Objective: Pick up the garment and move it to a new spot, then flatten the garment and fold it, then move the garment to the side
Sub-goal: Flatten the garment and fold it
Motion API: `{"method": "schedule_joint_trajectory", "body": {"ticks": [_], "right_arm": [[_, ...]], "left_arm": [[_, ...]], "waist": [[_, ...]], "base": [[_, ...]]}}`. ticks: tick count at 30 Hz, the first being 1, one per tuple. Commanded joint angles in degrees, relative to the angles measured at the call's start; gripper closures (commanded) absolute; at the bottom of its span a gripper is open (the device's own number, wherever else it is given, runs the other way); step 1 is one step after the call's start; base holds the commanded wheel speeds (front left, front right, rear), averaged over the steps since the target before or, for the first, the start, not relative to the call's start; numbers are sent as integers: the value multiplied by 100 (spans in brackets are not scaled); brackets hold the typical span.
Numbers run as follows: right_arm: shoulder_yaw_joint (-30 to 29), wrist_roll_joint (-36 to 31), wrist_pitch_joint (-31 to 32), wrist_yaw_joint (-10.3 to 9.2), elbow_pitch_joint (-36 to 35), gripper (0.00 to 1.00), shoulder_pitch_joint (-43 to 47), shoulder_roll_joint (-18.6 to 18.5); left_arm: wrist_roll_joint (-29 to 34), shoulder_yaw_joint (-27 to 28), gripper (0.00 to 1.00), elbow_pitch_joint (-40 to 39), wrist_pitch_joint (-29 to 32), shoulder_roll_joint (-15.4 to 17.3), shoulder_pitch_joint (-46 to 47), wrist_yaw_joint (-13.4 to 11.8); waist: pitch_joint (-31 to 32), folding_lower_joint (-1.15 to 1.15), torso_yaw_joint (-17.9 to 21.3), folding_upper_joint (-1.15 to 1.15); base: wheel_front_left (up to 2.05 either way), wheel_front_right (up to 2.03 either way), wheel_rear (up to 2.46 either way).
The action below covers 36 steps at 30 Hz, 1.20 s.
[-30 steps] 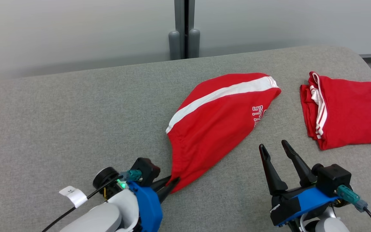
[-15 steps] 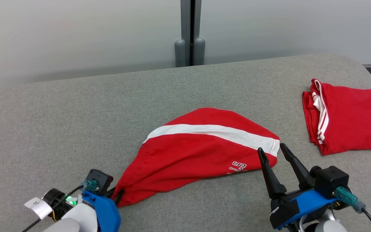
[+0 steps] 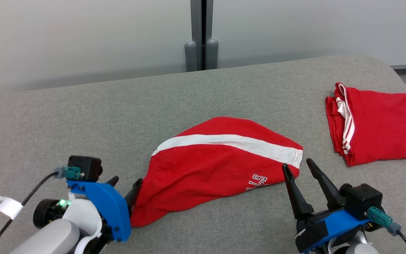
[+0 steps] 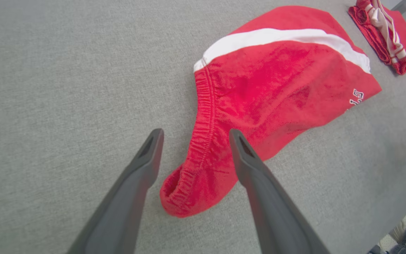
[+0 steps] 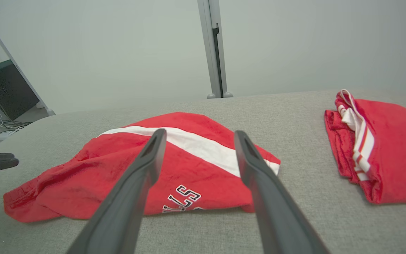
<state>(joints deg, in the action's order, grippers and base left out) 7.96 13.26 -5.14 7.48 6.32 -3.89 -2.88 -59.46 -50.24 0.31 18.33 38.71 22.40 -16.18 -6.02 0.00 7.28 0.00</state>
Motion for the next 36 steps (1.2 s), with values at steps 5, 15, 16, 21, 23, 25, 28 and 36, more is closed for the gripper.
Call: {"method": "schedule_joint_trajectory", "body": {"ticks": [5, 15, 16, 21, 23, 25, 28, 36], "right_arm": [[46, 37, -46, 3, 6, 0, -151, -1], [130, 120, -148, 3, 88, 0, -333, -3], [139, 128, -161, 3, 98, 0, -343, -3], [129, 133, -228, 3, 163, 0, -365, -2], [121, 137, -259, 3, 180, 0, -372, -2], [120, 140, -269, 3, 188, 0, -380, -2], [114, 154, -282, 3, 217, 0, -400, -2], [163, 140, -292, 3, 256, 0, -446, -3]], "left_arm": [[-192, 222, 0, 460, 18, -358, 455, 39], [-526, 237, 0, 1985, 320, -1013, 1108, 493], [-524, 241, 0, 2119, 337, -1022, 1146, 479], [-613, 238, 0, 2557, 487, -1144, 1243, 517], [-638, 221, 0, 2661, 561, -1150, 1272, 560], [-746, 242, 0, 2728, 625, -1207, 1264, 623], [-866, 285, 0, 2772, 664, -1301, 1254, 752], [-1090, 532, 0, 2886, 306, -1514, 1329, 1109]], "waist": [[-172, 0, 136, 0], [-397, 0, 532, 0], [-416, 0, 564, 0], [-485, 0, 650, 0], [-504, 0, 662, 0], [-521, 0, 665, 0], [-542, 0, 660, 0], [-555, 0, 675, 0]], "base": [[0, 0, 0], [0, 0, 0], [0, 0, 0], [0, 0, 0], [0, 0, 0], [0, 0, 0], [0, 0, 0], [0, 0, 0]]}}
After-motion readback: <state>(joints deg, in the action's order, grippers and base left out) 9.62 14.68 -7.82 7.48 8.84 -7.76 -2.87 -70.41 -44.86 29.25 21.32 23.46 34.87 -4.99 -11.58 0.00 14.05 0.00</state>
